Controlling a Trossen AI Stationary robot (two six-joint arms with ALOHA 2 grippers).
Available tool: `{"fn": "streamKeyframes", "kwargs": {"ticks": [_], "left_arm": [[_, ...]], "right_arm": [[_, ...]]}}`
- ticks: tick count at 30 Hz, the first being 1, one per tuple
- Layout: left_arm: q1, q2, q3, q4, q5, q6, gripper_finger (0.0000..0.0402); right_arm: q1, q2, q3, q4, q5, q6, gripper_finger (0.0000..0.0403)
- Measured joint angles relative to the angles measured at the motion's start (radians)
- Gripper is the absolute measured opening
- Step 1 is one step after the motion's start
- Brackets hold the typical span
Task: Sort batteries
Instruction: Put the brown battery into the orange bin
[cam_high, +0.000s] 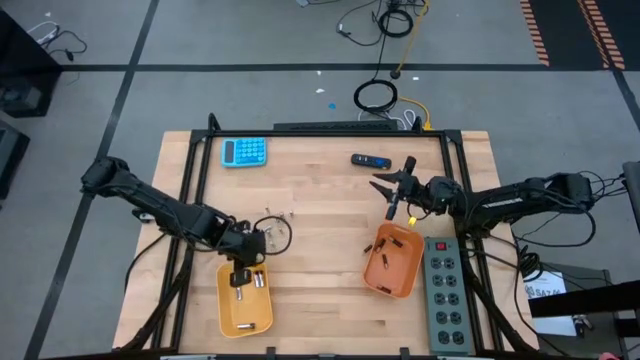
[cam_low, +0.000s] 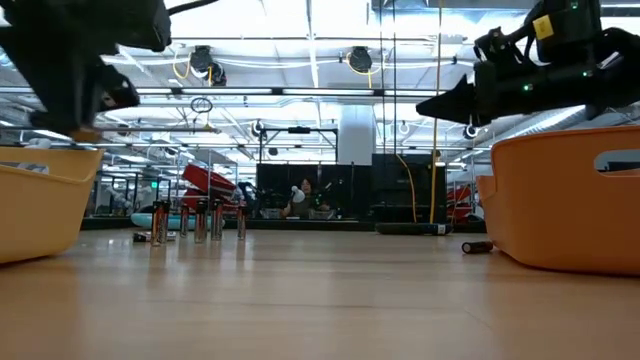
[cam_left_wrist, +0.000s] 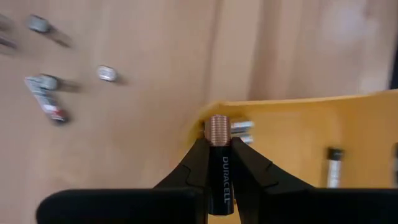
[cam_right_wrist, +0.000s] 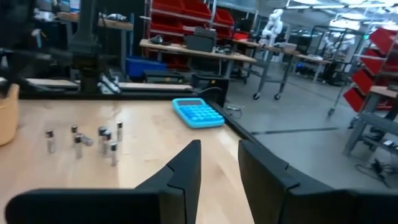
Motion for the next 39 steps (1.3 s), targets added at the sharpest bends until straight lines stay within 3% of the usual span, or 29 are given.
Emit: {"fn": "streamKeyframes", "kwargs": {"ticks": [6,11,22,37,39], "left_arm": [[-0.066,0.058,0.000,0.039,0.033,-0.138,0.0044],[-0.124,0.150,0.000,0.031,0.059,-0.226,0.0044],[-0.155,0.314,0.002,-0.160,-0.048,-0.259,0.0044],[-0.155,0.340,0.000,-0.363,-0.134,-0.264,0.0044],[-0.155,0.333,0.001,-0.355,-0.133,-0.266,0.0068]], "right_arm": [[-0.049,0.000,0.000,0.069,-0.103,-0.008,0.0098],[-0.072,0.000,0.000,0.081,-0.103,-0.010,0.0098],[-0.084,0.000,0.000,0.080,-0.103,0.020,0.0098],[-0.083,0.000,0.000,0.064,-0.105,0.031,0.0098],[-0.083,0.000,0.000,0.064,-0.106,0.031,0.0098]]}}
